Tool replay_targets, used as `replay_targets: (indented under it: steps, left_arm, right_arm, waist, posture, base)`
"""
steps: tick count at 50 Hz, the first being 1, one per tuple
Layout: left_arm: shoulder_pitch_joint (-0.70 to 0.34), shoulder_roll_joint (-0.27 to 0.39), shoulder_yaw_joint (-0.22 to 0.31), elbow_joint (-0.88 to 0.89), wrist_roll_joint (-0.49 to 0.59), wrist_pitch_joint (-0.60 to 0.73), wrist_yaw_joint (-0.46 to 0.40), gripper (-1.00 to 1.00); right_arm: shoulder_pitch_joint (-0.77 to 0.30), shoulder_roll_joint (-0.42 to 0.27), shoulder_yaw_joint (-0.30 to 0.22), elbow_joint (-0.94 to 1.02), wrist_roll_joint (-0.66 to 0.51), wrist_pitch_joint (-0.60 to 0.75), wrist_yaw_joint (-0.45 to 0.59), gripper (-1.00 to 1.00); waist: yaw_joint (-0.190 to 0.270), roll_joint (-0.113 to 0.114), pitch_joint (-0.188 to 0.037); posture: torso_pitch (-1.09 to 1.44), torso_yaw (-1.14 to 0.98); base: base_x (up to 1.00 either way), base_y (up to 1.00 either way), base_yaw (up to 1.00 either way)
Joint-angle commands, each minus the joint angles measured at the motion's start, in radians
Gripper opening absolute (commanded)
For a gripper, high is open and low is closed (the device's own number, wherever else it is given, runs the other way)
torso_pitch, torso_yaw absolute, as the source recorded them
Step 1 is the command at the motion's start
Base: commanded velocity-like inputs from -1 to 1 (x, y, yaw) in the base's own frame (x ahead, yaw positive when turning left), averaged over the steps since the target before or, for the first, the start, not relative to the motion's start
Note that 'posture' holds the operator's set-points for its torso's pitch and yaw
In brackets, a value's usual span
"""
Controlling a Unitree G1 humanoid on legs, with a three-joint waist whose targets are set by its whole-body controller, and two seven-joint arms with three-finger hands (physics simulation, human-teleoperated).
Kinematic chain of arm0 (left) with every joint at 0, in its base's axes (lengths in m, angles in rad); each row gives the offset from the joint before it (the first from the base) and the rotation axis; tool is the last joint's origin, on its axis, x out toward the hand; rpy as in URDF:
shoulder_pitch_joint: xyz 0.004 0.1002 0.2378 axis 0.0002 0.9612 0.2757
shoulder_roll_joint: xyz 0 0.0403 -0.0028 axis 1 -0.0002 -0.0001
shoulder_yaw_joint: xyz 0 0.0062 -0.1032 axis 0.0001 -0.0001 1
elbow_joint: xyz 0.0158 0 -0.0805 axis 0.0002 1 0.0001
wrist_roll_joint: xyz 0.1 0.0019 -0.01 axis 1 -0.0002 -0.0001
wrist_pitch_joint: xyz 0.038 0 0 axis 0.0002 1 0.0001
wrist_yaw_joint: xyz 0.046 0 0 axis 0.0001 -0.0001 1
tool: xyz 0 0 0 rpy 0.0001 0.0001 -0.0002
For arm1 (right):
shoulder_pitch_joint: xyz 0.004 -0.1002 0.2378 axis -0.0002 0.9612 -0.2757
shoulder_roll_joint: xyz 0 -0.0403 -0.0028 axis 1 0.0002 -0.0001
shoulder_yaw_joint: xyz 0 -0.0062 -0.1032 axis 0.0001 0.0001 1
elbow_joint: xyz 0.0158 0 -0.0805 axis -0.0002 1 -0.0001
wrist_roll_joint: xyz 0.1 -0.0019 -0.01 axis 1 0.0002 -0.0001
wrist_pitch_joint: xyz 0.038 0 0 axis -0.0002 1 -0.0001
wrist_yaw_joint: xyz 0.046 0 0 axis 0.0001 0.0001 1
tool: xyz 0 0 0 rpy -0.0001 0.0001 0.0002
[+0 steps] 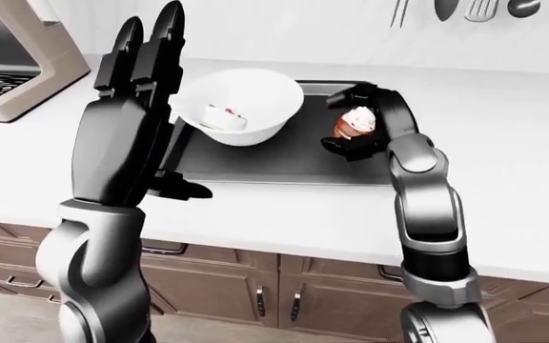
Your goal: Pick up the bowl with cake and place it on the tray. Pick up the cupcake and place it on the tray.
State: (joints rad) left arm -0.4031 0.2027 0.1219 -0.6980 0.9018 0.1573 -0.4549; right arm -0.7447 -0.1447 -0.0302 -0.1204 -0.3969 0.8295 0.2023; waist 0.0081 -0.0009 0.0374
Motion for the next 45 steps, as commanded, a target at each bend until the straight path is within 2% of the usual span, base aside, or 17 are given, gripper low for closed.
replay_targets:
  steps: [1, 6, 11, 13, 14, 22, 32, 41, 45]
  left_arm:
    - [-0.022, 0.007, 0.008, -0.026, -0.004, -0.008, 0.018, 1.00]
    - [-0.021, 0.010, 0.009, -0.026, -0.007, -0.007, 0.020, 1.00]
    - [-0.023, 0.013, 0.012, -0.031, -0.010, -0.001, 0.016, 1.00]
    - [-0.022, 0.013, 0.011, -0.032, -0.010, 0.000, 0.015, 1.00]
    - [-0.022, 0.013, 0.012, -0.030, -0.010, 0.000, 0.017, 1.00]
    - [-0.016, 0.016, 0.017, -0.028, -0.019, -0.004, 0.024, 1.00]
    - [-0.008, 0.018, 0.021, -0.024, -0.026, -0.011, 0.033, 1.00]
    - [-0.007, 0.015, 0.016, -0.023, -0.022, -0.011, 0.034, 1.00]
    - [-0.006, 0.013, 0.015, -0.022, -0.021, -0.013, 0.036, 1.00]
  right_arm:
    - [-0.034, -0.006, -0.003, -0.031, -0.008, -0.032, -0.004, 0.01]
    - [-0.030, -0.002, -0.004, -0.018, -0.011, -0.041, -0.001, 0.02]
    - [-0.024, -0.002, -0.002, -0.001, -0.016, -0.053, 0.000, 0.14]
    - [-0.021, -0.001, 0.001, 0.001, -0.021, -0.053, 0.003, 0.23]
    - [-0.018, -0.001, 0.003, -0.004, -0.026, -0.048, 0.008, 0.36]
    - [-0.010, 0.002, 0.000, 0.027, -0.035, -0.065, 0.014, 0.61]
    - [-0.017, -0.007, -0.007, -0.012, -0.041, -0.034, 0.032, 0.51]
    - [-0.053, -0.049, -0.022, -0.212, -0.052, 0.123, 0.100, 0.48]
    - [-0.074, -0.082, -0.019, -0.384, -0.080, 0.261, 0.167, 0.45]
  waist:
    - [0.000, 0.002, -0.025]
    - [0.000, 0.002, -0.025]
    - [0.000, 0.002, -0.026]
    - [0.000, 0.002, -0.026]
    - [0.000, 0.002, -0.026]
    - [-0.001, 0.003, -0.026]
    - [0.001, 0.002, -0.028]
    - [0.003, 0.001, -0.024]
    - [0.004, -0.001, -0.022]
  posture:
    - [0.00, 0.00]
    - [0.00, 0.00]
    - [0.00, 0.00]
    - [0.00, 0.00]
    - [0.00, 0.00]
    - [0.00, 0.00]
    - [0.00, 0.00]
    - [0.00, 0.00]
    - [0.00, 0.00]
  base:
    - [0.00, 0.00, 0.00]
    - [0.00, 0.00, 0.00]
    - [0.00, 0.00, 0.00]
    - [0.00, 0.00, 0.00]
    - [0.00, 0.00, 0.00]
    - [0.00, 0.00, 0.00]
    - [0.00, 0.00, 0.00]
    - [0.00, 0.00, 0.00]
    - [0.00, 0.00, 0.00]
